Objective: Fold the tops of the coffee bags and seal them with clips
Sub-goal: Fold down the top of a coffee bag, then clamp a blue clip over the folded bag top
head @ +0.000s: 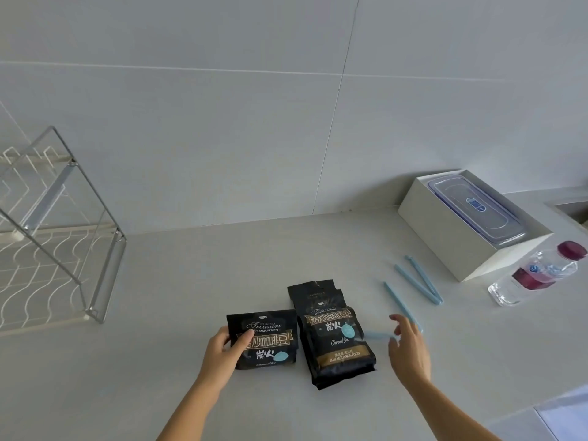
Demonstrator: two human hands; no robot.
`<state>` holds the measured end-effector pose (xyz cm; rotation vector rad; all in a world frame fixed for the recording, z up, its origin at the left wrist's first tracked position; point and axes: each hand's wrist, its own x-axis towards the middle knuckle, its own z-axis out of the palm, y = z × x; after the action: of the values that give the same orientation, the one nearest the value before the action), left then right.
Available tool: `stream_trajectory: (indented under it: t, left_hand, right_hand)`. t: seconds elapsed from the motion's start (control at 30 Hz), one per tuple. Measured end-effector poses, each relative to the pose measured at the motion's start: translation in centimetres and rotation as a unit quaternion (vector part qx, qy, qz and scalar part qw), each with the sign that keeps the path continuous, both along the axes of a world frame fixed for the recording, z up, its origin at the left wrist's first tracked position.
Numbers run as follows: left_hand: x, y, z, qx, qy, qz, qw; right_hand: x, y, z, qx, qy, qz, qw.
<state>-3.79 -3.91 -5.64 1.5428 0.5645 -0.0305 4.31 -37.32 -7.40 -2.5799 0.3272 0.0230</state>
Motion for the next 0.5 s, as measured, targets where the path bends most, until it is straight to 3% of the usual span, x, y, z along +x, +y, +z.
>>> stream_trajectory:
  t: [0.23,0.4,0.5]
  left_hand:
    - [0.2,0.0,0.1,0.005,-0.002,-0.001,1.0]
    - [0.0,-0.2,-0.1,0.002,-0.007,0.002,1.0]
    - [0.0,-0.3,-0.1,-0.003,-0.01,0.0,1.0]
  right_hand:
    - [0.1,-3.3,-0.8,-0.058,0.068,-0.025,0.996]
    - [0.2,-4.7,-1.1,-0.032,0.054,-0.024,0.998]
    - [0.8,-4.9,-1.3,0.041,0.046,-0.048,0.997]
